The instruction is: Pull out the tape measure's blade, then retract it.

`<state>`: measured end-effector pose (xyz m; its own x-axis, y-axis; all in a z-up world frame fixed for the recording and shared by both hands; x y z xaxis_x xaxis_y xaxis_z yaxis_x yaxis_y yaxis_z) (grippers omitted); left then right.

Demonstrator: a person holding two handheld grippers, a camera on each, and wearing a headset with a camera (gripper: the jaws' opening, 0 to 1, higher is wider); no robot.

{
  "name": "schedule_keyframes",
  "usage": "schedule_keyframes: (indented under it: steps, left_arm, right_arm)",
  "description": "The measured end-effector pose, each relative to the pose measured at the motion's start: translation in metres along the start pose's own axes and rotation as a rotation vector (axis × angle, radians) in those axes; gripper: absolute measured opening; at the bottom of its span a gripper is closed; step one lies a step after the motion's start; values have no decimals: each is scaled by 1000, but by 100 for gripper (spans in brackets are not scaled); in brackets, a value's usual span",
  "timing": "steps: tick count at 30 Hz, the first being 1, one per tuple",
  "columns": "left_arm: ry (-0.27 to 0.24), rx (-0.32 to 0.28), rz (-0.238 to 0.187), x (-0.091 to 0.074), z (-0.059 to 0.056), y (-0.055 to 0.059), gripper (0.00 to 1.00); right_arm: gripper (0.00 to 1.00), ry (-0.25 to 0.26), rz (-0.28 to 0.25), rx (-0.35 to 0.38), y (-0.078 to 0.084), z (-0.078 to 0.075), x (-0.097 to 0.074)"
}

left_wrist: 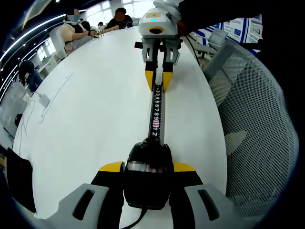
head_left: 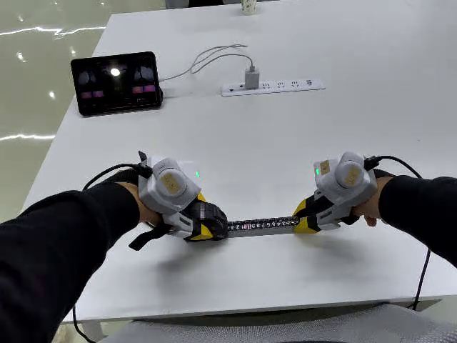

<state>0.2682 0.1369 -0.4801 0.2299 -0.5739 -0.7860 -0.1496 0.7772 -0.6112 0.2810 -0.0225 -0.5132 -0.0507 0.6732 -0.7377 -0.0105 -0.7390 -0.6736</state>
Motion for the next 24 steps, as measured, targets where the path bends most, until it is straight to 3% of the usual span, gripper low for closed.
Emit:
schedule_keyframes:
  steps: [24]
  left_arm:
    - [0,-2,-10,-1,0,0,31]
  right_arm:
    - [9,9,13,13,11,-3,-13]
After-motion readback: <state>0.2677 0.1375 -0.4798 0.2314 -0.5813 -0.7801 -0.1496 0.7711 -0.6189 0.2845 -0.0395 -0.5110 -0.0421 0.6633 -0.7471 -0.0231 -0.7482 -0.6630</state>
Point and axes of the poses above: the centre of the closed fingertips' face, and the gripper's own axes: x roughly forward along the fingers, z roughly to its left, y roughly out of its underside, the point moved 1 cm from there along -x, roughly backward along the fingers, and after that the axes turned 5 degrees about -z, right-handed, at the moved point
